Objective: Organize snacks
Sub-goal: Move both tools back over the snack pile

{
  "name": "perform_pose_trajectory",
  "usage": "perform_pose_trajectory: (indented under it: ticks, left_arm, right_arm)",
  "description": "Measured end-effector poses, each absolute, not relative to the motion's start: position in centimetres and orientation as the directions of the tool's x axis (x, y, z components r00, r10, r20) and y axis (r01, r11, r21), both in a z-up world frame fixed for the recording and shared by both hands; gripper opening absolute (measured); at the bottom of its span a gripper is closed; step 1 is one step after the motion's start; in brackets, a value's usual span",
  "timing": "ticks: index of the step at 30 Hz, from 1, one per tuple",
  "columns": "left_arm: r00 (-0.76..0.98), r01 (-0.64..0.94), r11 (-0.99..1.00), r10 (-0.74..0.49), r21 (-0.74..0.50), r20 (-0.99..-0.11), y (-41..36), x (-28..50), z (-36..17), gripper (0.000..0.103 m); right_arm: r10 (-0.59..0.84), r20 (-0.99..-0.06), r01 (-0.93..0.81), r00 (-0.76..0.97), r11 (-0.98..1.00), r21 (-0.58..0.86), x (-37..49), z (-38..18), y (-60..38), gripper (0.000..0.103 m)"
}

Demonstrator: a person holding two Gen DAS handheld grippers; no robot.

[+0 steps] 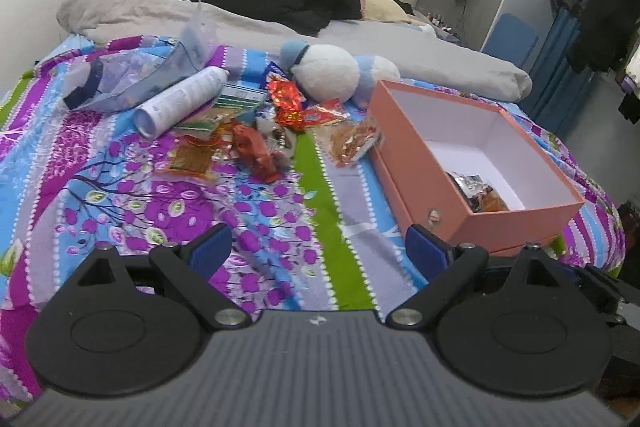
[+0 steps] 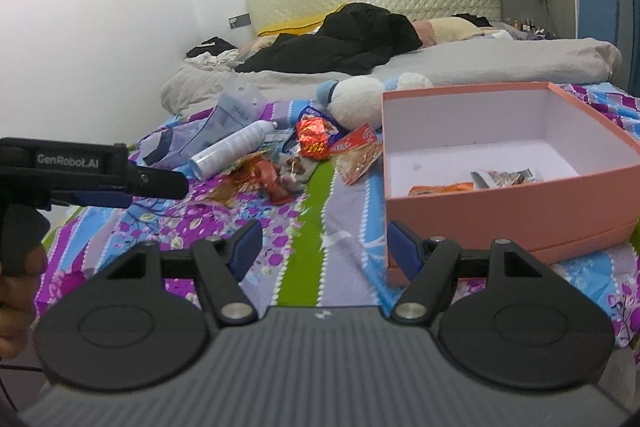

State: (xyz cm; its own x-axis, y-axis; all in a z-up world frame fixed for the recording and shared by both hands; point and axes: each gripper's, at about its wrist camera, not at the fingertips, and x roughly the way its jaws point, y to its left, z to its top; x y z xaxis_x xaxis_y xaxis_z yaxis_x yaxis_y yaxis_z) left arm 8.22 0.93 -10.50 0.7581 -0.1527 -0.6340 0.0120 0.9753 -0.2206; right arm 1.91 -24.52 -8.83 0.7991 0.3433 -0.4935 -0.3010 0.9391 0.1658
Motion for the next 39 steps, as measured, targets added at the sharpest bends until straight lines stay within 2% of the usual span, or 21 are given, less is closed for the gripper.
perform_pose_trajectory:
  ticks: [19,33,39]
  left_arm:
    - [0.73,-0.027,0.977,-0.124,-0.21,-0.672,4.3,11.9,-13.8,0.096]
    - [0.739,-0.078,0.982,-0.061,-0.175,-0.671,7.6,18.3,-17.7,0.096]
    - [0.75,-0.099,0.977,-0.051,-0.188,-0.66,9.9,21.4,-18.8,0.096]
  right_arm:
    - [0.357,-0.502,-0.348,0.787,0.93,0.116,4.2,-10.2,-21.1,0.071]
    - [0.368,-0.493,-0.361,0.788,0.926,0.113,10.5,-12.8,-18.1,0.071]
    - [0.373,-0.522,-0.367,0.768,0.923,0.12,14.2,-14.5,-17.1,0.071]
